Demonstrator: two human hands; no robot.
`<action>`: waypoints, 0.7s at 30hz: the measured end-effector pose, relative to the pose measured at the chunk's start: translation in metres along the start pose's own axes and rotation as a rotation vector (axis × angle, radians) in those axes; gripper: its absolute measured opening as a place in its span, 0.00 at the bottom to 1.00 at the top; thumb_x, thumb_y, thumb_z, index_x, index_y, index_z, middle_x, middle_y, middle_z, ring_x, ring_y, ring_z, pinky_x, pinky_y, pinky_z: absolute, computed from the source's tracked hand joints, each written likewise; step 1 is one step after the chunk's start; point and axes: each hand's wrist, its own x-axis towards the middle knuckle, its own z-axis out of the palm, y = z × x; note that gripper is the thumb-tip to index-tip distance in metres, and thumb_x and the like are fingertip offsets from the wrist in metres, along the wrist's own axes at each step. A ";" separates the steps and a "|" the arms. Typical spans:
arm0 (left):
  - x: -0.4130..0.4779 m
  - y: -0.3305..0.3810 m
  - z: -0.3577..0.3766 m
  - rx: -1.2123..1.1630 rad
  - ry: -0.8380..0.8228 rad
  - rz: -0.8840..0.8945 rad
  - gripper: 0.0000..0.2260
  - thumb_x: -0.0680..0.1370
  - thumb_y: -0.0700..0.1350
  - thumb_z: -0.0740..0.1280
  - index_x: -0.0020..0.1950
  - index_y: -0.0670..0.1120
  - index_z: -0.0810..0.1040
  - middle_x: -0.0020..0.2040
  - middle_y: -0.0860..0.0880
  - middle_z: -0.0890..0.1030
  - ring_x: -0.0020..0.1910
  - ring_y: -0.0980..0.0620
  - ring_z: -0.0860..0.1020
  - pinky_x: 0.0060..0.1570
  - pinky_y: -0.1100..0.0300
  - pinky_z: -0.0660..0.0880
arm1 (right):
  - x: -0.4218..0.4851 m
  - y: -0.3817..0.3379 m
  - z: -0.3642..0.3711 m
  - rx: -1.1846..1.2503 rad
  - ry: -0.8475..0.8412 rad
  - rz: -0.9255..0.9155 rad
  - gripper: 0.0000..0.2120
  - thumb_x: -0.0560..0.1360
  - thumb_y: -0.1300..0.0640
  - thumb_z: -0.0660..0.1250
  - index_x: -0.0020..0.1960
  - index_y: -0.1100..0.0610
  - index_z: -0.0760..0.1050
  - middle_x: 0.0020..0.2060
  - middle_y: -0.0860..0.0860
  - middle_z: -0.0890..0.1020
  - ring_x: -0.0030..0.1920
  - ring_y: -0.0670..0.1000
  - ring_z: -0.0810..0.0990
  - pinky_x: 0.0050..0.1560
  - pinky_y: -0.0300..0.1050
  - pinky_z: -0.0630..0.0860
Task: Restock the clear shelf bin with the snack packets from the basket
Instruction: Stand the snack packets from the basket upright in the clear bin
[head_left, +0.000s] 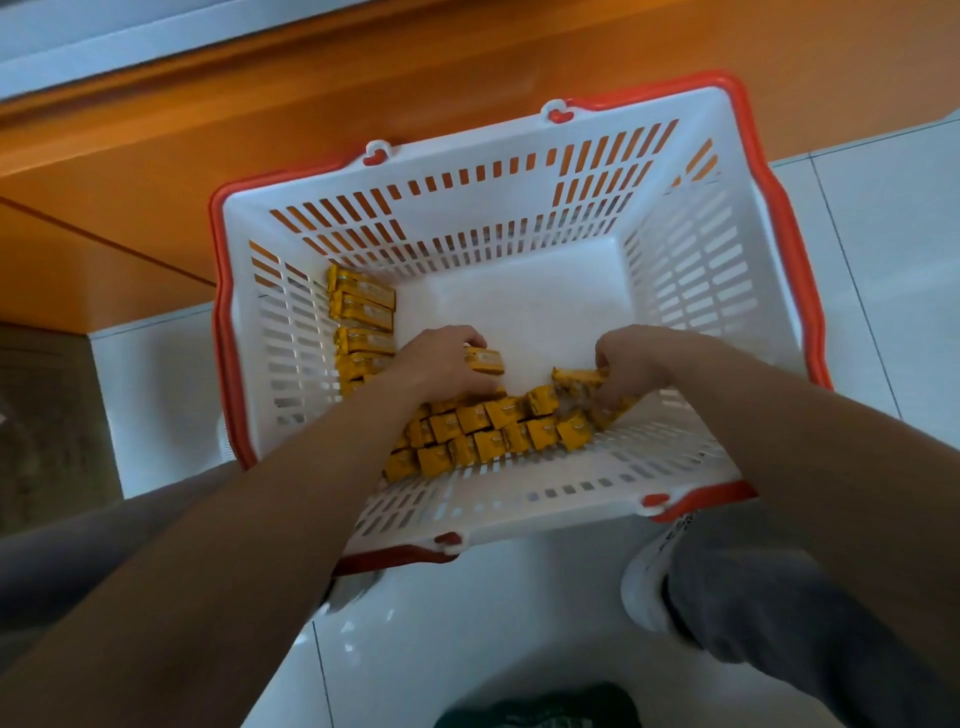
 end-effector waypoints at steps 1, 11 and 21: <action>0.001 0.000 -0.001 -0.005 0.008 0.002 0.27 0.71 0.62 0.77 0.67 0.56 0.76 0.65 0.49 0.77 0.54 0.51 0.72 0.47 0.57 0.69 | 0.000 0.000 0.000 0.068 0.028 0.009 0.29 0.67 0.39 0.75 0.59 0.59 0.79 0.51 0.54 0.82 0.48 0.54 0.80 0.49 0.51 0.80; 0.003 0.003 0.000 -0.059 0.096 -0.018 0.20 0.75 0.58 0.74 0.65 0.56 0.78 0.64 0.48 0.78 0.49 0.52 0.73 0.33 0.64 0.67 | 0.011 -0.029 -0.028 0.918 0.096 -0.114 0.24 0.78 0.49 0.69 0.70 0.52 0.68 0.41 0.52 0.79 0.32 0.47 0.80 0.22 0.35 0.71; 0.008 0.000 -0.008 0.073 -0.144 0.014 0.41 0.66 0.63 0.79 0.75 0.53 0.69 0.71 0.49 0.75 0.64 0.48 0.74 0.50 0.58 0.68 | 0.028 -0.067 -0.004 1.203 -0.075 -0.118 0.15 0.80 0.48 0.65 0.62 0.56 0.73 0.53 0.58 0.82 0.46 0.58 0.85 0.39 0.48 0.82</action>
